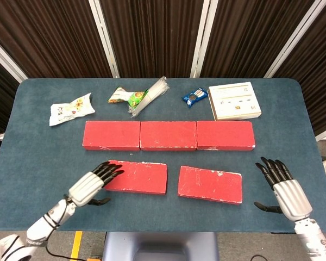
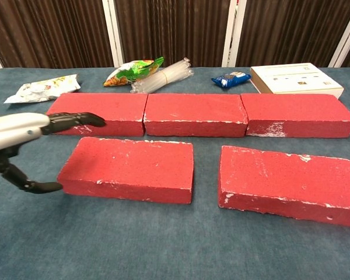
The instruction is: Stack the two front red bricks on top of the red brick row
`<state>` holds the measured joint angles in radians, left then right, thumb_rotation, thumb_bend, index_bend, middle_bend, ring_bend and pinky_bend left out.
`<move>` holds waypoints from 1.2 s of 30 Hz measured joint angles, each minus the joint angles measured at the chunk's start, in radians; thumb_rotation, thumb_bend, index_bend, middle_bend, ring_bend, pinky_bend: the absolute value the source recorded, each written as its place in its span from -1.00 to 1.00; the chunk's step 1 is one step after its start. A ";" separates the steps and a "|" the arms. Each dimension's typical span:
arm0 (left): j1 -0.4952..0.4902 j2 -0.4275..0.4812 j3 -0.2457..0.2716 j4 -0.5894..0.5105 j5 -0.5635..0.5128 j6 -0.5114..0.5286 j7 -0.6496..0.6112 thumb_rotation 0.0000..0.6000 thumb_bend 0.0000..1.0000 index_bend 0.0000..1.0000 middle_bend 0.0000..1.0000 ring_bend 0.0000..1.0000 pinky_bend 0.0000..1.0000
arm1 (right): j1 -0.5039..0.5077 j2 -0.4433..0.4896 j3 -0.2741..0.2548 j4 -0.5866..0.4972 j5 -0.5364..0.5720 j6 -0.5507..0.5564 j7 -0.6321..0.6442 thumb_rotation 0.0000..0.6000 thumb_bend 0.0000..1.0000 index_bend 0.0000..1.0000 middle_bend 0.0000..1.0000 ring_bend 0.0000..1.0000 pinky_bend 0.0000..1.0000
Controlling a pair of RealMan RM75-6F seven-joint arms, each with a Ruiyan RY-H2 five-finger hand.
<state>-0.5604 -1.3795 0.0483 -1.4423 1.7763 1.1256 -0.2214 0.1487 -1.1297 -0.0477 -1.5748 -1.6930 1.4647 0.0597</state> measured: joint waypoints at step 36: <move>-0.195 -0.150 -0.022 0.209 -0.155 -0.249 -0.055 1.00 -0.52 -1.00 -0.82 -0.49 -0.08 | 0.017 0.024 -0.001 -0.010 0.017 -0.053 0.032 1.00 -0.78 -1.00 -1.00 -1.00 -1.00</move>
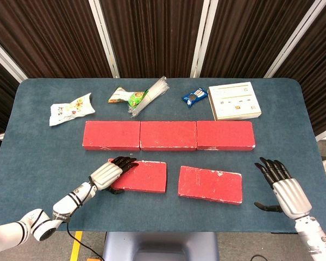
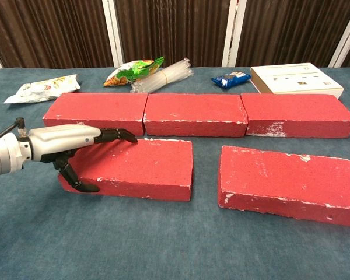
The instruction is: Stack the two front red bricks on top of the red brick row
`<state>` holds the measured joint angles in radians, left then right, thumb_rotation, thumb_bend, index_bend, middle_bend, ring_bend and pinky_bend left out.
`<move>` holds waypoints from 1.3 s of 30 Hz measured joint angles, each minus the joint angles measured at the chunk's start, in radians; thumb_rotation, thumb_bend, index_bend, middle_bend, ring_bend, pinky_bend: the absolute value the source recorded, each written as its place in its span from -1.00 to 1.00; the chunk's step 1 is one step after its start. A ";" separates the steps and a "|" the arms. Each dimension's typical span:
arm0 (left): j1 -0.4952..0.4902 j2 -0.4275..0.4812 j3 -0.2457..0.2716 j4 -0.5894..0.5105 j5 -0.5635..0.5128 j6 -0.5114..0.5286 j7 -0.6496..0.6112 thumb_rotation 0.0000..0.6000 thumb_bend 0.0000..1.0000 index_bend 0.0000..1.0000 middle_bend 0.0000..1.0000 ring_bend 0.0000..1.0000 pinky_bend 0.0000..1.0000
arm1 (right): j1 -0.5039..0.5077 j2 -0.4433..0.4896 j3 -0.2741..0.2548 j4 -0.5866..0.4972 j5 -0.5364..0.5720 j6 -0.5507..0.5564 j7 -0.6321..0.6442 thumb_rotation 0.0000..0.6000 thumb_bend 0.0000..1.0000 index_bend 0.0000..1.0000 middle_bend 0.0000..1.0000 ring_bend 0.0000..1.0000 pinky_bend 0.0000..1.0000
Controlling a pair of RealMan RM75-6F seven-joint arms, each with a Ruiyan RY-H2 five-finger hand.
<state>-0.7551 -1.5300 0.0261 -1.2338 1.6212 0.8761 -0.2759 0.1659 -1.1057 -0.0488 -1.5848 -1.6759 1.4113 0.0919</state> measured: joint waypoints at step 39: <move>-0.233 0.019 -0.175 0.255 -0.113 -0.125 -0.147 1.00 -0.48 -1.00 -0.20 0.14 0.51 | 0.026 -0.028 0.037 -0.006 0.111 -0.090 -0.089 1.00 -0.78 -1.00 -1.00 -1.00 -1.00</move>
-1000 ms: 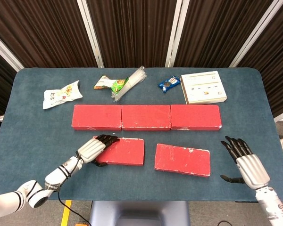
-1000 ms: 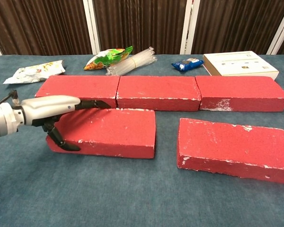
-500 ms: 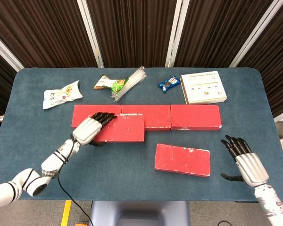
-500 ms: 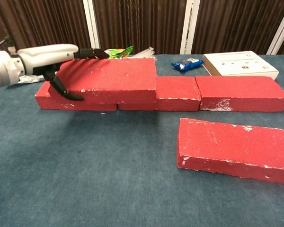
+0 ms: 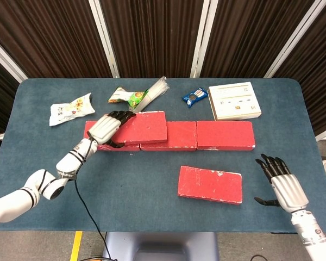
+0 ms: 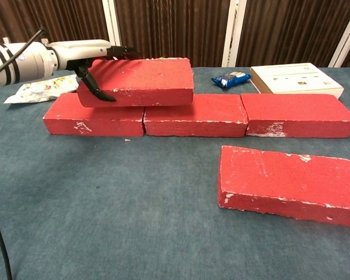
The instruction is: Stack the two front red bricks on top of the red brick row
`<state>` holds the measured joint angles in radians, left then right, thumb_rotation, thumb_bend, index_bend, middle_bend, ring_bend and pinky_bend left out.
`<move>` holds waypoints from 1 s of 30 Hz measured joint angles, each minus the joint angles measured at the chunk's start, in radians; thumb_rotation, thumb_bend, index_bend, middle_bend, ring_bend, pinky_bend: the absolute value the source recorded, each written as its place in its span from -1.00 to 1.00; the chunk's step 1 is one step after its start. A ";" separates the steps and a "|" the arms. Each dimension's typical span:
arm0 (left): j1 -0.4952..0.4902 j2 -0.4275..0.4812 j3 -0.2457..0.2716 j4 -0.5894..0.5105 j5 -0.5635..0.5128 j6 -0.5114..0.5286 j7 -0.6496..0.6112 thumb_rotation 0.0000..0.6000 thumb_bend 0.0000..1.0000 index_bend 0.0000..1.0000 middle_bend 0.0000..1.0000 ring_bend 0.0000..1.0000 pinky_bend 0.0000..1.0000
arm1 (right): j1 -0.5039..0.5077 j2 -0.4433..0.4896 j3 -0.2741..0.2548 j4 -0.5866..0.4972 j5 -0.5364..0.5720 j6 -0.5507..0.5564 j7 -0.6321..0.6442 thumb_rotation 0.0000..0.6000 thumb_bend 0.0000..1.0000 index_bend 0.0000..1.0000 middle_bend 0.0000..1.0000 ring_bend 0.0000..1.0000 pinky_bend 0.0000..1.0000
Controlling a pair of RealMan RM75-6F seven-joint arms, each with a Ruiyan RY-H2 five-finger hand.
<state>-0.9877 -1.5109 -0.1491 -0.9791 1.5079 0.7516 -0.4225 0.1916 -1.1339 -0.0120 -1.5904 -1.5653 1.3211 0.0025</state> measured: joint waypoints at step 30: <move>-0.054 -0.106 0.085 0.174 0.039 0.003 -0.115 1.00 -0.48 -1.00 -0.53 -0.74 -0.59 | 0.007 0.002 0.011 -0.013 0.044 -0.026 -0.023 1.00 -0.78 -1.00 -1.00 -1.00 -1.00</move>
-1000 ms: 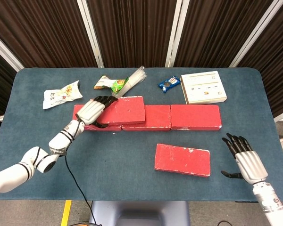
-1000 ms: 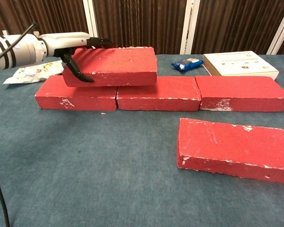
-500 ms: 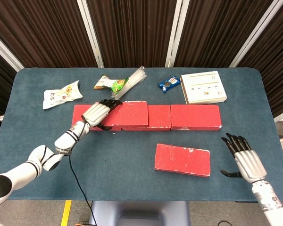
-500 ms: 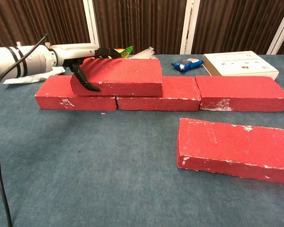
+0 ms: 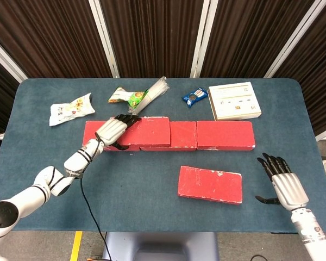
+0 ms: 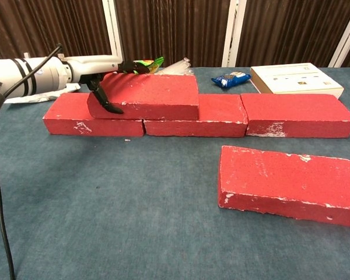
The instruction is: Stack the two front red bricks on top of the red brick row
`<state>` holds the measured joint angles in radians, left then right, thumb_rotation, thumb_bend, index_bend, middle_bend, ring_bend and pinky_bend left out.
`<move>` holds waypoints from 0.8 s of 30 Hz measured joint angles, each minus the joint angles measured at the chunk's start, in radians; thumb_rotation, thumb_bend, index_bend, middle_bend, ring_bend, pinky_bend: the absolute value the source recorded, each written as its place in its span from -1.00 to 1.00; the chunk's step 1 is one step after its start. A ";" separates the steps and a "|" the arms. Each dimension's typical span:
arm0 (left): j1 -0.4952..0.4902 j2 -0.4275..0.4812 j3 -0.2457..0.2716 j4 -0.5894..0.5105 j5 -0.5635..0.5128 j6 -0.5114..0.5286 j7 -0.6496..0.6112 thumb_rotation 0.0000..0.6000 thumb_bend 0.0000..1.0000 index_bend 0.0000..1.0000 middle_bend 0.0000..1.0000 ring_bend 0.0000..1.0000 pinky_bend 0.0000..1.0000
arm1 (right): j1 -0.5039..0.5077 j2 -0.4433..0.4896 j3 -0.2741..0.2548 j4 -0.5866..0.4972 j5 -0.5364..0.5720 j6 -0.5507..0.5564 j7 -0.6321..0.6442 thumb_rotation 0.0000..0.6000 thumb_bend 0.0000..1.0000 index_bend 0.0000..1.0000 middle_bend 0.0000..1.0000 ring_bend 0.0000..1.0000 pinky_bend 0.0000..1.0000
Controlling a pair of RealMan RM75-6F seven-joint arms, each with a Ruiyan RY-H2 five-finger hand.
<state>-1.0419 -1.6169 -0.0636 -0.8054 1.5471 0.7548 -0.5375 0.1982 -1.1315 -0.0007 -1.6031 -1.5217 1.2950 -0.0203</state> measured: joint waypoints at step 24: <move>-0.004 0.004 0.023 0.006 -0.004 -0.004 -0.027 1.00 -0.48 -1.00 -0.87 -1.00 -0.86 | 0.002 -0.003 0.002 -0.004 0.009 -0.007 -0.015 1.00 -0.78 -1.00 -1.00 -1.00 -1.00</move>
<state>-1.0456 -1.6129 -0.0407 -0.7997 1.5435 0.7504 -0.5650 0.1997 -1.1349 0.0013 -1.6068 -1.5126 1.2884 -0.0354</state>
